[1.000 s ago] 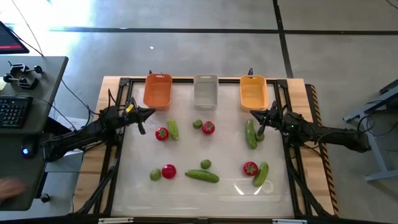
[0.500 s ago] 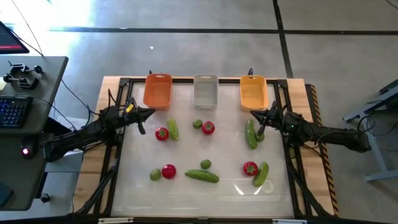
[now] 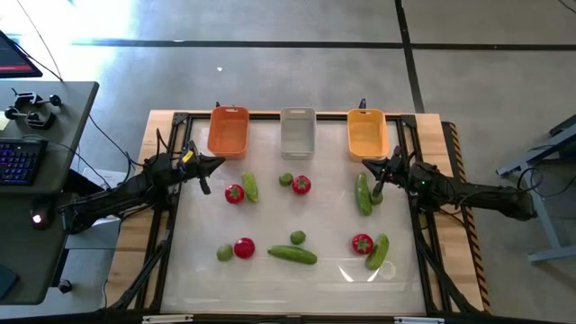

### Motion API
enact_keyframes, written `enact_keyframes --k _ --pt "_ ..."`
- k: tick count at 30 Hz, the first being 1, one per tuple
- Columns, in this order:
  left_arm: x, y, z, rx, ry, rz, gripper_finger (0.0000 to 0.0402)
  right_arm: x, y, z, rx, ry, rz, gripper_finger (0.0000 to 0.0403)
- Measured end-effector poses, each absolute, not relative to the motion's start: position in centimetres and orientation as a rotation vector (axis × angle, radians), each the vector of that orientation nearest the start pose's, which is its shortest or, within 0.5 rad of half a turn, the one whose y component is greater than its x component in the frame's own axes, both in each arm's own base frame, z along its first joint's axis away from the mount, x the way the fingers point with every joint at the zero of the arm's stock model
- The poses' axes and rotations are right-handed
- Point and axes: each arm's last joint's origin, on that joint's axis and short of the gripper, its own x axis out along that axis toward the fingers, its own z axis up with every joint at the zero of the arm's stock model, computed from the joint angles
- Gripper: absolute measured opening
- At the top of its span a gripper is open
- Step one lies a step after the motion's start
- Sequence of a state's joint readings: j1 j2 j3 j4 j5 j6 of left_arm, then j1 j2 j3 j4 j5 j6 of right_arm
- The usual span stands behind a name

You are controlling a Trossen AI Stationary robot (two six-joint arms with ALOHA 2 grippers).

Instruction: Sort produce into baskets

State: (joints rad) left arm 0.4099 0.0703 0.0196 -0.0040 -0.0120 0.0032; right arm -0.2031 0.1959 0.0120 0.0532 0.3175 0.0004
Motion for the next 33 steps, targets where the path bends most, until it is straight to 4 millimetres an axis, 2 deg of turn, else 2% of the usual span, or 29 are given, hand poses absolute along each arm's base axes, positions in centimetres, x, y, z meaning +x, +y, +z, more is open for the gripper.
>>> enact_keyframes --k 28,33 --pt "9.25 4.08 16.73 0.004 0.025 0.43 0.0 10.33 -3.05 15.65 -0.007 0.132 -0.519 0.0" --pt "9.3 4.03 16.98 -0.089 -0.019 0.405 0.0 10.33 -3.05 15.67 -0.007 0.132 -0.519 0.0"
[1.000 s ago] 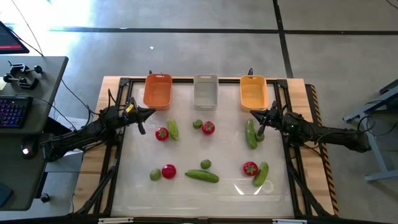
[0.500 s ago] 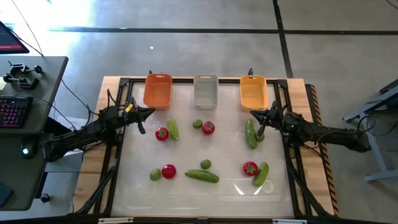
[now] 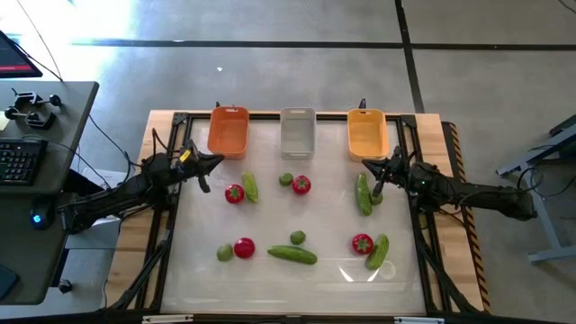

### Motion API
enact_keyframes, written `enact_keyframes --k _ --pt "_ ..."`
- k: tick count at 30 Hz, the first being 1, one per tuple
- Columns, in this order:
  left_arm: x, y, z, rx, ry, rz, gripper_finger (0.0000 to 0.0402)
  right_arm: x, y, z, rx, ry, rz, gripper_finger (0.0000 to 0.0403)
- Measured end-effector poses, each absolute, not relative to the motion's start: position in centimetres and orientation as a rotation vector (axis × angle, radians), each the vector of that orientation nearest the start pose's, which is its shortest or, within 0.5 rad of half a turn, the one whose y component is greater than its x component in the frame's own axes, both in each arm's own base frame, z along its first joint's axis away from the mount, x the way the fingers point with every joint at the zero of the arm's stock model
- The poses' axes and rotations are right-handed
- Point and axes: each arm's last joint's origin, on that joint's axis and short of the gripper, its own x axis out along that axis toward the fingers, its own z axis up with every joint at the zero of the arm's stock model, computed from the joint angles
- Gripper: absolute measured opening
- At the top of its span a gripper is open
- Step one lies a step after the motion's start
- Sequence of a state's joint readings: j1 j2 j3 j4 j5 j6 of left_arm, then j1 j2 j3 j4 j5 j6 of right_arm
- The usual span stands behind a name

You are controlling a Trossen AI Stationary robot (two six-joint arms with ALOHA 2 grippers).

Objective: Sort produce into baskets
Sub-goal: Put the bottom left cucumber into the gray bin

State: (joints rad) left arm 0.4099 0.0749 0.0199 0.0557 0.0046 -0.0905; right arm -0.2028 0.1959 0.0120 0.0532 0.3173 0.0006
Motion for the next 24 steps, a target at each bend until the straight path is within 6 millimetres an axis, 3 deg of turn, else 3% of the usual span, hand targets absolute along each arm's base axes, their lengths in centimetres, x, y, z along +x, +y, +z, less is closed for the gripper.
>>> enact_keyframes --k 9,17,24 --pt "9.8 3.5 18.5 -0.027 -0.06 0.177 0.0 10.3 -3.0 15.7 -0.007 0.132 -0.52 0.0" --pt "10.9 4.0 20.6 -0.017 0.035 0.187 0.0 10.3 -3.0 15.7 -0.007 0.132 -0.52 0.0" --pt "13.5 5.3 22.8 -0.002 0.156 0.208 0.0 10.3 -3.0 15.7 -0.007 0.132 -0.52 0.0"
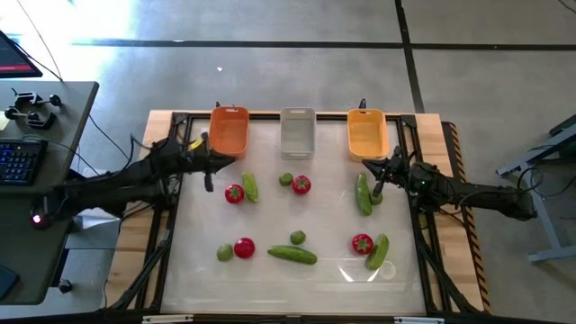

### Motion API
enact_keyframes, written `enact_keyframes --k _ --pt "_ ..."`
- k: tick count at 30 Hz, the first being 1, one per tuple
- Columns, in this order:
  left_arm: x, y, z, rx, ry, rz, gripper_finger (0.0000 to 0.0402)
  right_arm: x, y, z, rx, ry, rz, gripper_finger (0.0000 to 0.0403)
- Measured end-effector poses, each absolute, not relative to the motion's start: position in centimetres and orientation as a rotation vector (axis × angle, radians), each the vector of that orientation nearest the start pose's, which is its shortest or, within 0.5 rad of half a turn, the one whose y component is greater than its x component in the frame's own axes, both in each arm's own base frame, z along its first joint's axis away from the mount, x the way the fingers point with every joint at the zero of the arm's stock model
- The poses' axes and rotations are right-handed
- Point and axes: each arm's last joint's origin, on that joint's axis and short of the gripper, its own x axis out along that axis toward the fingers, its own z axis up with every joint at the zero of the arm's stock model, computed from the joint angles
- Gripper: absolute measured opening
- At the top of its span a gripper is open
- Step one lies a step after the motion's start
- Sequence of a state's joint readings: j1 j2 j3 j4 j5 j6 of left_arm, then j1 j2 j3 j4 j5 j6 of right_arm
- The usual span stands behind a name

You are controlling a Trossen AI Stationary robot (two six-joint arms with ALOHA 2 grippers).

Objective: Sort produce into baskets
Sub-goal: Put the bottom left cucumber into the gray bin

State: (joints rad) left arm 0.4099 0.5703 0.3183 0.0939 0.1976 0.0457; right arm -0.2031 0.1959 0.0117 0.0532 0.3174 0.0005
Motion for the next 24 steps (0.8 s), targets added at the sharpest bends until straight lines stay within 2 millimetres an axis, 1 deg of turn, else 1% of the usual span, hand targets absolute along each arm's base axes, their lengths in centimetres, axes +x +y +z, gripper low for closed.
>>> enact_keyframes --k 3,7,11,13,17,20,24 --pt "15.0 5.9 23.6 -0.026 0.233 0.203 0.0 10.3 -3.0 15.7 -0.007 0.132 -0.519 0.0" --pt "17.2 6.6 23.8 -0.056 0.336 0.185 0.0 10.3 -3.1 15.7 -0.007 0.132 -0.52 0.0" --pt "19.5 6.3 23.9 -0.061 0.392 0.1 0.0 10.3 -3.0 15.7 -0.007 0.132 -0.52 0.0" --pt "20.6 5.5 24.1 -0.065 0.405 0.024 0.0 10.3 -3.0 15.7 -0.007 0.132 -0.519 0.0" --pt "22.7 3.1 24.1 -0.032 0.443 -0.106 0.0 10.3 -3.0 15.7 -0.007 0.132 -0.52 0.0" --pt "23.9 1.3 24.2 -0.004 0.459 -0.165 0.0 10.3 -3.0 15.7 -0.007 0.132 -0.519 0.0" --pt "24.9 -0.9 23.7 0.01 0.497 -0.22 0.0 10.3 -3.0 15.7 -0.007 0.132 -0.52 0.0"
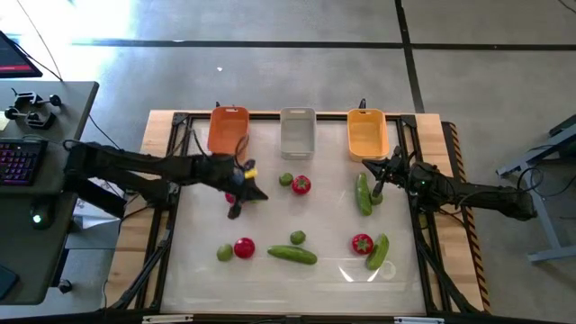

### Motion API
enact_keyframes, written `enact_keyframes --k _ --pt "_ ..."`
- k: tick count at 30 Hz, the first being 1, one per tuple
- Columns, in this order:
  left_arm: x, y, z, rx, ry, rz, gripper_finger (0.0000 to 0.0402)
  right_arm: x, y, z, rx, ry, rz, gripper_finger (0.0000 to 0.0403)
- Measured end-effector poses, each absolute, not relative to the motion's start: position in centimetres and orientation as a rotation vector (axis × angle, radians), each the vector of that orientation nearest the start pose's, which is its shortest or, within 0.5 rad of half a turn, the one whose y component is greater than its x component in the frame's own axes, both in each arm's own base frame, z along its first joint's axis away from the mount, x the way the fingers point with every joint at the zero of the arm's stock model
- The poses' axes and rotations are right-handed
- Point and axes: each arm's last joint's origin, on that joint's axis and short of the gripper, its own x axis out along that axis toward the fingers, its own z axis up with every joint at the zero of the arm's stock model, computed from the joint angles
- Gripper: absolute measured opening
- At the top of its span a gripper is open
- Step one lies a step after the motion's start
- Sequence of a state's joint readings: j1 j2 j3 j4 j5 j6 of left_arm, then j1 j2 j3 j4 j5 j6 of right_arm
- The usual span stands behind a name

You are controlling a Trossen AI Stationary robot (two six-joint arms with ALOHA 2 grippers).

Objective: Sort produce into baskets
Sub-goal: Put the bottom left cucumber into the gray bin

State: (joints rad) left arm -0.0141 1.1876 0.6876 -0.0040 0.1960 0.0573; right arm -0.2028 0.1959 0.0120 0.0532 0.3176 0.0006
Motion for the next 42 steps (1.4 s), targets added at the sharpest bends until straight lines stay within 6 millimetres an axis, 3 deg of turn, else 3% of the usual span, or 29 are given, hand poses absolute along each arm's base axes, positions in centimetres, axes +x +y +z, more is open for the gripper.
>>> enact_keyframes --k 11,21,33,42 --pt "26.7 -6.9 22.1 0.073 0.587 -0.25 0.0003 10.3 -3.0 15.7 -0.007 0.132 -0.52 0.0" --pt "29.4 -10.5 21.5 0.024 0.636 -0.263 0.0021 10.3 -3.0 15.6 -0.007 0.133 -0.519 0.0" --pt "32.4 -12.2 19.3 0.055 0.784 -0.276 0.0031 10.3 -3.0 15.7 -0.007 0.133 -0.519 0.0" --pt "32.9 -12.9 17.9 0.036 0.878 -0.282 0.0129 10.3 -3.0 15.6 -0.007 0.133 -0.52 0.0"
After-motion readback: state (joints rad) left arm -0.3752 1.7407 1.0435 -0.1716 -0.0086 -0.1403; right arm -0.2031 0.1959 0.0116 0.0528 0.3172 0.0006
